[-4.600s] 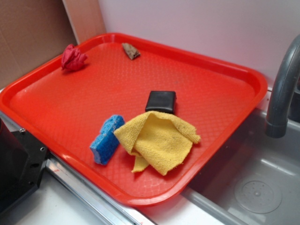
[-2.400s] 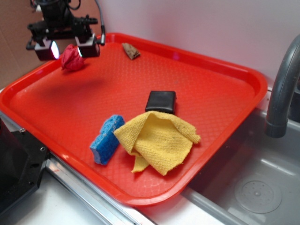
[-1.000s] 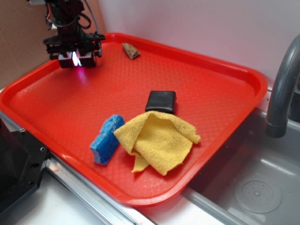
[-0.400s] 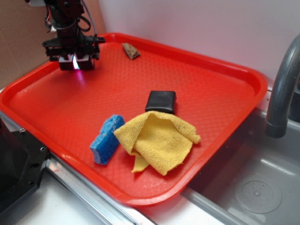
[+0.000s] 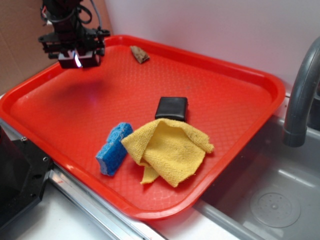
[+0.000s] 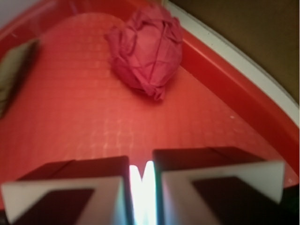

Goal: Grab the red paper.

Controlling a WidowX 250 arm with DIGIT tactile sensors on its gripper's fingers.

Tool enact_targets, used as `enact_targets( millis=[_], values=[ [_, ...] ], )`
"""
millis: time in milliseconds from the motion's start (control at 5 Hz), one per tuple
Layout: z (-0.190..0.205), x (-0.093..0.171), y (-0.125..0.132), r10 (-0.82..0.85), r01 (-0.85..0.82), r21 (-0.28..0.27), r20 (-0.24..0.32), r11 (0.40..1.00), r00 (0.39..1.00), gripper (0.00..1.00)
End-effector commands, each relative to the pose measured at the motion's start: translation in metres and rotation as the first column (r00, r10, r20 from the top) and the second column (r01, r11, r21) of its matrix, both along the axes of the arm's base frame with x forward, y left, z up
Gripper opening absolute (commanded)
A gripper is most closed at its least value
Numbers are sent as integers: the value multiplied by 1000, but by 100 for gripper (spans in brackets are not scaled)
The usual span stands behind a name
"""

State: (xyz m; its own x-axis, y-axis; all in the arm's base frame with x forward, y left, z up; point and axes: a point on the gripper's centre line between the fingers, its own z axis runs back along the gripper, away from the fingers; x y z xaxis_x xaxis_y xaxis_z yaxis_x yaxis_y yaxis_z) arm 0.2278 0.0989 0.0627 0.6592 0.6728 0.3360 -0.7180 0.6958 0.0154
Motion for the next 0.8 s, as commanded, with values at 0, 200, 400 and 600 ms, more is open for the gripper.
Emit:
enact_targets(
  millis=[0, 200, 400, 600],
  values=[
    [7, 18, 25, 233, -234, 6, 88, 972, 968, 100],
    [5, 26, 42, 292, -290, -31, 136, 957, 947, 100],
    [9, 35, 50, 271, -268, -47, 114, 962, 956, 100],
    [11, 44, 56, 275, -273, -35, 103, 961, 956, 100]
  ],
)
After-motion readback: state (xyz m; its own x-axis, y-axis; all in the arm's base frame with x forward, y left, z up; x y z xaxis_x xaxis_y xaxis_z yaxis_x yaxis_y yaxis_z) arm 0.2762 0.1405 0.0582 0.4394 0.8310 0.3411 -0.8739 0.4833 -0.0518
